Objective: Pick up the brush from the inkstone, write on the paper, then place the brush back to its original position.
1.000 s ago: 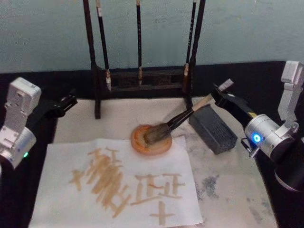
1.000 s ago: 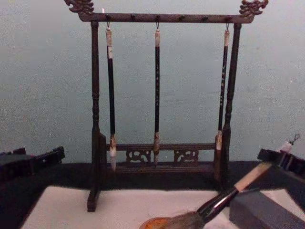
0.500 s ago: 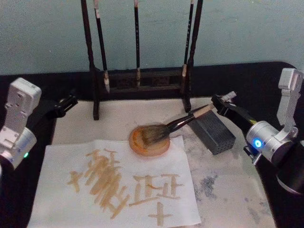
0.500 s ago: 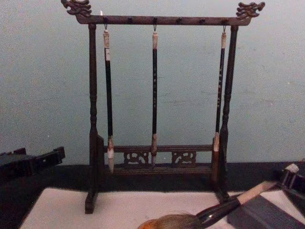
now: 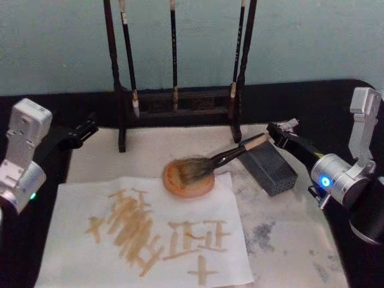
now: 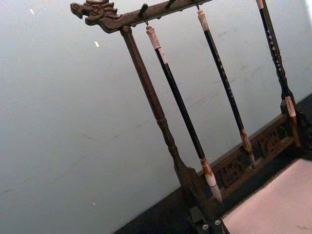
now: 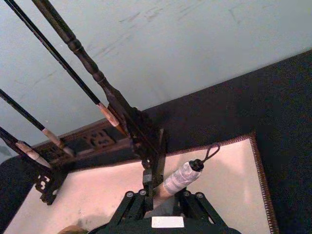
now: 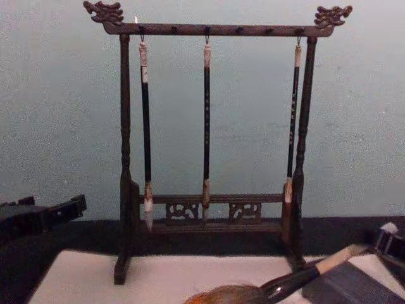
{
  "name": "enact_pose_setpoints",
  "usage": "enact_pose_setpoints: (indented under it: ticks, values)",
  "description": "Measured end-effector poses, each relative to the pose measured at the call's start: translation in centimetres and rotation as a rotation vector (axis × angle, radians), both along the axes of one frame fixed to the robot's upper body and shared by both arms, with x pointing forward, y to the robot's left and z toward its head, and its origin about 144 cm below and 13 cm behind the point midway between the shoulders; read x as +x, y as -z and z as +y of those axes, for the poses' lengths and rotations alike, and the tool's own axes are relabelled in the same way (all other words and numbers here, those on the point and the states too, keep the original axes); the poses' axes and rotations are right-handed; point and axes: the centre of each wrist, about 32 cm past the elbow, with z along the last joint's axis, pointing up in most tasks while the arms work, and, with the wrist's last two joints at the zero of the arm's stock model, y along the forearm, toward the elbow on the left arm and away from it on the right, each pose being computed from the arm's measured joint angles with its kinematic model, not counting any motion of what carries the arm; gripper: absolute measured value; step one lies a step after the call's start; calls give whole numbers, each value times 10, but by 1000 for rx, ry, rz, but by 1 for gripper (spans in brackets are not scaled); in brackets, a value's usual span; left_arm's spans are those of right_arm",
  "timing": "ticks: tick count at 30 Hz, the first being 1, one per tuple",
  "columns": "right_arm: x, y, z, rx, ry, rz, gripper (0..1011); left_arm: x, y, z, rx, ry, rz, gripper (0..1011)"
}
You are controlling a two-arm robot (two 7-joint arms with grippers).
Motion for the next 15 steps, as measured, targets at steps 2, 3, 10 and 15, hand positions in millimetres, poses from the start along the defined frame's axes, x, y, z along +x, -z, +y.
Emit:
enact_pose_setpoints:
  ticks: [2,3,10,15]
  values:
    - [0,0,0,0,0,0,207,0,0,0,0,0,0,1002]
    - [0,0,0,0,0,0,208,0,0,0,0,0,0,1002]
    - [-1,1,-1,-4,-1,3,234,0,0,0,0,0,0,1002]
    - [-6,-5,0,-27,-14,8,270,0,0,0,0,0,0,1002]
